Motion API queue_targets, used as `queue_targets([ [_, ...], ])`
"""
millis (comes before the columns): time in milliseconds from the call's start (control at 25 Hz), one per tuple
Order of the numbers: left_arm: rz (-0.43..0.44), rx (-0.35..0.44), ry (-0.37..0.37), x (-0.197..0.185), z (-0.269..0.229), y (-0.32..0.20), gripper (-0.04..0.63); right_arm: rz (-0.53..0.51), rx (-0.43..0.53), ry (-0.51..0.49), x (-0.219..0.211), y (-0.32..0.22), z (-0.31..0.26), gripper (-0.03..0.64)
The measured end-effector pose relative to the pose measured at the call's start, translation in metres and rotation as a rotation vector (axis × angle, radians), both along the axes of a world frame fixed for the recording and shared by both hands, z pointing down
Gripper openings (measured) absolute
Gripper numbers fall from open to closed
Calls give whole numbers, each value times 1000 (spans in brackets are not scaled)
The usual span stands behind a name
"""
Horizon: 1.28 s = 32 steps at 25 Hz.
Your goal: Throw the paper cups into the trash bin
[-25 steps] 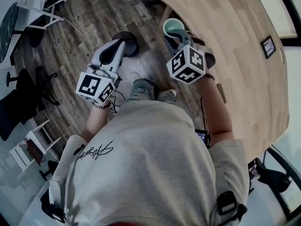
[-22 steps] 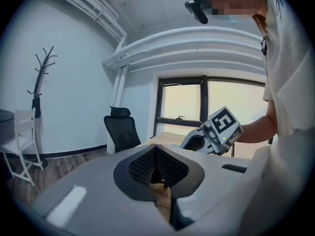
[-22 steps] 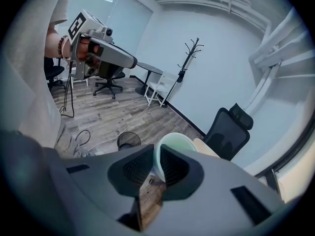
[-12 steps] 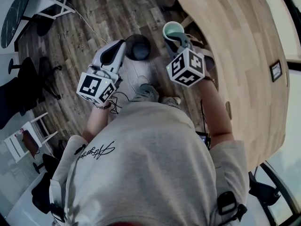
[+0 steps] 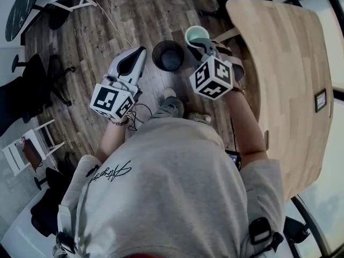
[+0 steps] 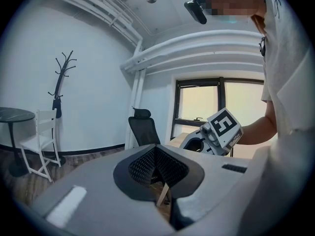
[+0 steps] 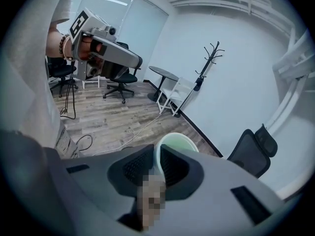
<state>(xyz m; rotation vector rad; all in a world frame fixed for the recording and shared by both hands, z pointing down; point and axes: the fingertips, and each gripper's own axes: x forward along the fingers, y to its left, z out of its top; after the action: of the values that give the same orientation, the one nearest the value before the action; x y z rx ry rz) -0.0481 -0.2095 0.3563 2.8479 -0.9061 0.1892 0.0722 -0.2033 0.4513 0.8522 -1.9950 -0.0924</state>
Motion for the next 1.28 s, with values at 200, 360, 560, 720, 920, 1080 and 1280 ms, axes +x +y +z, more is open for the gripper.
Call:
queue_targets([
  [200,12,9,-16,-11,3,-4,3,-27,-7,-6,-23,-14,6,46],
  [360,-1,-15,-26,-18,10,-4,3,-67,-15,-11,-43,-20,12,46],
  [560,-62,-29,-22,-26,17,-12,3,-142,-39,-9,-62,-24,19,46],
  [720,-123,-34,-20,-36,20,-21,3,-198,-52,-2,-74,-32,24,46],
  [920,-193,-50,-28,-47,31,-34,3,-258,-71,5,-84,-40,37,46],
  [1080,-250,-64,-22,-52,43,-45,3,-296,-97,12,-89,-42,58,46],
  [1280,-302,-81,-33,-58,63,-55,3,-330,-127,22,-92,-45,90,46],
])
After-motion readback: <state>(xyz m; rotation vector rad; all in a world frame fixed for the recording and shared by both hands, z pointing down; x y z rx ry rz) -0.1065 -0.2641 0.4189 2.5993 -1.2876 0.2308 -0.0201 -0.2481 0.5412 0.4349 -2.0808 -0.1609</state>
